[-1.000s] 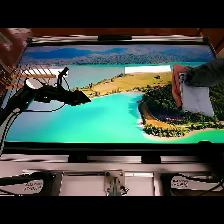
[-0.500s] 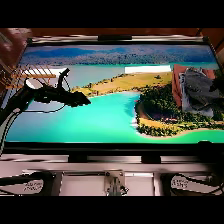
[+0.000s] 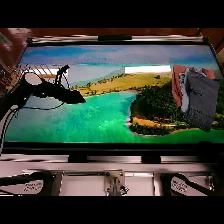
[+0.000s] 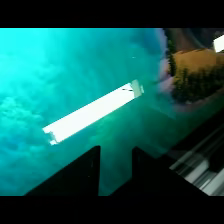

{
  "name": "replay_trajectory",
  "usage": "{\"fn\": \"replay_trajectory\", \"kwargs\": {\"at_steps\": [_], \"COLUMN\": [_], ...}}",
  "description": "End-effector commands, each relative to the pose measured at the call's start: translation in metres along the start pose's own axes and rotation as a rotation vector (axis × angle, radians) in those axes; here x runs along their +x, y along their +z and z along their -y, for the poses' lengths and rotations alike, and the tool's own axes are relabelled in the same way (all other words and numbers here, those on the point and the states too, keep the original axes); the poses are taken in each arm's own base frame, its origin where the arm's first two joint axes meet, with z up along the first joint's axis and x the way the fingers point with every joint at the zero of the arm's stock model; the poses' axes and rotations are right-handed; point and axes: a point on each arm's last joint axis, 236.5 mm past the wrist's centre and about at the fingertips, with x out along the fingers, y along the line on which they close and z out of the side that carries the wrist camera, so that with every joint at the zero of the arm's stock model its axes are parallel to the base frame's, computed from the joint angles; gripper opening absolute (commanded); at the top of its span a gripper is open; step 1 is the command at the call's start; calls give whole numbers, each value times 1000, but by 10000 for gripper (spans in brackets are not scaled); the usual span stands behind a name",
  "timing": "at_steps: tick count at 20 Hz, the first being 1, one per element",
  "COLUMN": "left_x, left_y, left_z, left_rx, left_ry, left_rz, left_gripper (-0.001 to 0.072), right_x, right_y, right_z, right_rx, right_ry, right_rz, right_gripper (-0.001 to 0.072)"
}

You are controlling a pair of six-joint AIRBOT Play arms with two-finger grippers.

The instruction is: Fold the shirts.

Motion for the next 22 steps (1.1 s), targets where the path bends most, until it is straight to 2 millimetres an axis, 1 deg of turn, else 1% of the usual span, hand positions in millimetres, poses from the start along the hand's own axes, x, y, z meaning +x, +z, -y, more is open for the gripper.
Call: {"fn": "replay_trajectory", "kwargs": {"at_steps": [1,2,3,4,5,6,7,8,9,10,12,22], "left_x": [-32,-39,-40,-38,-35,-35,-36,-38,-40,-42,-42,-35], "left_y": [15,14,9,-1,-13,-24,-31,-34,-34,-33,-30,-33], "left_z": [-50,-55,-54,-50,-49,-49,-50,-54,-58,-61,-63,-69], "left_rx": [42,56,68,68,65,59,51,33,18,17,22,12], "left_ry": [334,385,401,395,391,393,398,416,440,455,463,463], "left_rz": [-11,-26,-57,-102,-152,-202,-236,-244,-241,-237,-227,-251], "left_gripper": [284,333,500,542,542,541,540,539,539,539,539,539], "right_x": [-11,-7,-5,-6,-9,-13,-16,-17,-19,-20,-21,-19], "right_y": [-42,-92,-142,-185,-226,-255,-276,-287,-295,-298,-298,-297], "right_z": [-97,-121,-135,-145,-152,-155,-155,-154,-154,-156,-159,-157], "right_rx": [-315,-427,-503,-538,-544,-546,-557,-570,-583,-592,-585,-590], "right_ry": [180,207,220,238,268,284,288,281,277,279,290,282], "right_rz": [-79,-223,-373,-518,-666,-778,-861,-906,-933,-938,-935,-931], "right_gripper": [595,595,595,595,595,595,595,595,595,595,595,595]}}
